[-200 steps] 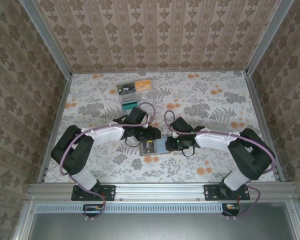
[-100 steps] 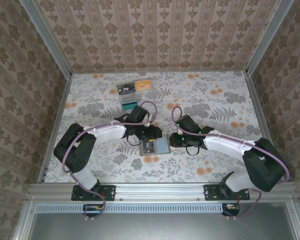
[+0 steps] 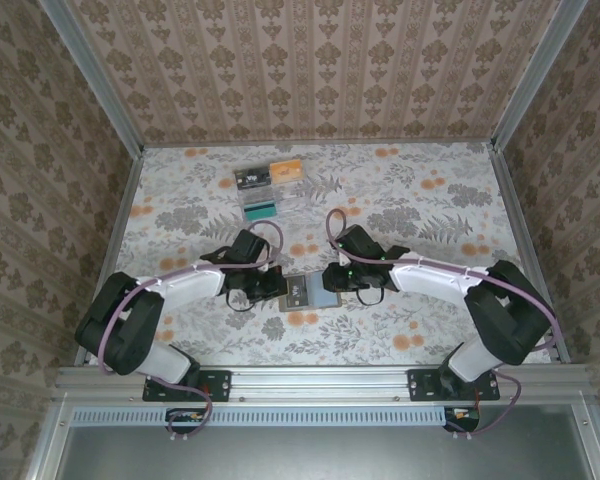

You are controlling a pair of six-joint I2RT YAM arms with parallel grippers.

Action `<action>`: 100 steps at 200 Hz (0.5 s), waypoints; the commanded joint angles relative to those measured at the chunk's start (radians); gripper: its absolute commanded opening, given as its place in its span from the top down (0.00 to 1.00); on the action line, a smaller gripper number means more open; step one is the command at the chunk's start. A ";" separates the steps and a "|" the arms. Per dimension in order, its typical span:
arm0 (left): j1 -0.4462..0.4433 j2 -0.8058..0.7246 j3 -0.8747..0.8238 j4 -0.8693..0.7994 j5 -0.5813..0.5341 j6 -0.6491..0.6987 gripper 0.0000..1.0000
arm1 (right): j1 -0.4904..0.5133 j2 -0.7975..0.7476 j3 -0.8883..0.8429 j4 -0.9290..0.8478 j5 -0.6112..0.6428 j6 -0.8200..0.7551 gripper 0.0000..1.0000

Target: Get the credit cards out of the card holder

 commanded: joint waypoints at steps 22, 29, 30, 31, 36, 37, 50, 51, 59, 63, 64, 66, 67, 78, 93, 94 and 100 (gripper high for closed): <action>0.005 0.012 -0.017 0.023 0.007 0.003 1.00 | 0.016 0.084 0.062 0.064 -0.113 0.044 0.81; 0.005 0.015 -0.019 0.024 0.007 0.002 1.00 | 0.016 0.096 0.064 0.073 -0.126 0.051 0.81; 0.005 0.016 -0.019 0.024 0.006 0.002 1.00 | 0.016 0.097 0.064 0.073 -0.126 0.051 0.81; 0.005 0.017 -0.020 0.025 0.006 0.002 1.00 | 0.016 0.099 0.065 0.074 -0.127 0.052 0.81; 0.005 0.018 -0.022 0.024 0.005 0.003 1.00 | 0.015 0.106 0.068 0.079 -0.134 0.057 0.81; 0.005 0.018 -0.023 0.025 0.005 0.003 1.00 | 0.016 0.108 0.067 0.080 -0.135 0.058 0.81; 0.005 0.020 -0.026 0.027 0.005 0.004 1.00 | 0.016 0.127 0.074 0.087 -0.151 0.065 0.81; 0.005 0.021 -0.026 0.027 0.005 0.003 1.00 | 0.016 0.128 0.073 0.088 -0.152 0.066 0.81; 0.005 0.024 -0.029 0.025 0.002 0.004 1.00 | 0.016 0.138 0.075 0.093 -0.158 0.073 0.81; 0.005 0.025 -0.030 0.025 0.002 0.005 1.00 | 0.016 0.142 0.076 0.096 -0.163 0.075 0.81; 0.005 0.026 -0.030 0.025 0.001 0.005 1.00 | 0.017 0.144 0.076 0.097 -0.163 0.076 0.81; 0.005 0.029 -0.030 0.025 0.000 0.004 1.00 | 0.016 0.145 0.076 0.098 -0.164 0.077 0.81; 0.005 0.029 -0.031 0.025 0.000 0.005 1.00 | 0.016 0.146 0.076 0.099 -0.165 0.078 0.81; 0.005 0.035 -0.033 0.028 0.000 0.005 1.00 | 0.016 0.158 0.078 0.106 -0.172 0.084 0.81; 0.005 0.043 -0.038 0.034 -0.001 0.000 1.00 | 0.018 0.171 0.082 0.114 -0.183 0.090 0.81; 0.005 0.044 -0.039 0.035 -0.001 0.000 1.00 | 0.018 0.171 0.083 0.115 -0.184 0.091 0.81; 0.005 0.046 -0.042 0.040 0.001 -0.002 1.00 | 0.019 0.176 0.084 0.116 -0.189 0.091 0.81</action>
